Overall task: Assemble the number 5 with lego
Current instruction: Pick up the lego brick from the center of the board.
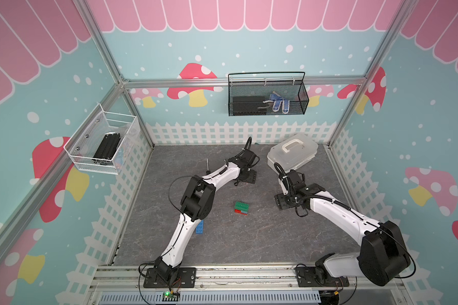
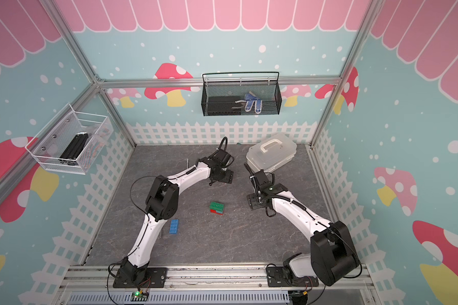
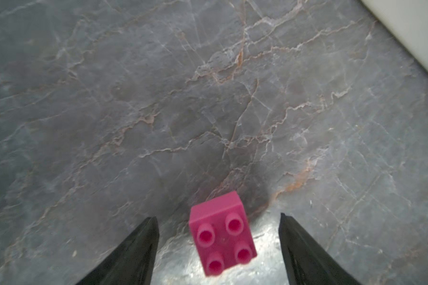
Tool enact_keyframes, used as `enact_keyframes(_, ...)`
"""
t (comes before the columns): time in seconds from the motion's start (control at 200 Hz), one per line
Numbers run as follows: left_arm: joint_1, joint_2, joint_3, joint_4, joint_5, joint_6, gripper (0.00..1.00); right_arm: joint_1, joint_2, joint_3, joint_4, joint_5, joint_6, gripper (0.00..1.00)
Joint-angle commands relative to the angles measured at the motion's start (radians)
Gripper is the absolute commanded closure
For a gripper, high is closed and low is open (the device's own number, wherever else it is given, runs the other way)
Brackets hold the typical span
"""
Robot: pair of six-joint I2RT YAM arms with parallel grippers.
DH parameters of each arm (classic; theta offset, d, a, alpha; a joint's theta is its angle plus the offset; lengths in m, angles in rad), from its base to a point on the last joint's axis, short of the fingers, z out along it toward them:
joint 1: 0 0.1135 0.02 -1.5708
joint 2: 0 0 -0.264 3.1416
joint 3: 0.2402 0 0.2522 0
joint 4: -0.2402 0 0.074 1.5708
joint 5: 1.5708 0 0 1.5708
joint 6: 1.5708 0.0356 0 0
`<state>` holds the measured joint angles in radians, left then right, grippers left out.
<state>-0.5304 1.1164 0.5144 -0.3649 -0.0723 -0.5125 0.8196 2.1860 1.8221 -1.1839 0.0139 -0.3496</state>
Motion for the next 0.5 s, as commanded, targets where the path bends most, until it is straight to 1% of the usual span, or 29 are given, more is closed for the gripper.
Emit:
enact_keyframes(0.0, 0.006, -0.003, -0.009, 0.003, -0.017, -0.005, 0.09, 0.009, 0.119, -0.088, 0.074, -0.04, 0.014, 0.81)
enact_keyframes(0.03, 0.006, -0.004, -0.01, 0.003, -0.018, -0.004, 0.09, 0.009, 0.105, -0.084, 0.073, -0.041, 0.016, 0.77)
enact_keyframes(0.125, 0.006, -0.007, -0.011, 0.003, -0.015, -0.005, 0.09, 0.009, 0.059, -0.08, 0.078, -0.032, 0.021, 0.68)
enact_keyframes(0.26, 0.007, -0.019, -0.01, -0.001, -0.015, -0.006, 0.09, 0.009, 0.004, -0.07, 0.077, -0.017, 0.026, 0.5)
enact_keyframes(0.345, 0.006, -0.026, -0.006, -0.007, -0.015, -0.006, 0.09, 0.007, -0.031, -0.062, 0.084, -0.011, 0.027, 0.43)
enact_keyframes(0.415, 0.006, -0.026, -0.002, -0.009, -0.015, -0.007, 0.09, 0.007, -0.04, -0.045, 0.08, 0.003, 0.034, 0.39)
enact_keyframes(0.43, 0.007, -0.026, -0.001, -0.008, -0.016, -0.007, 0.09, 0.007, -0.041, -0.042, 0.078, 0.006, 0.036, 0.36)
enact_keyframes(0.495, 0.006, -0.025, 0.002, -0.01, -0.013, -0.009, 0.09, 0.007, -0.049, -0.035, 0.077, 0.027, 0.037, 0.29)
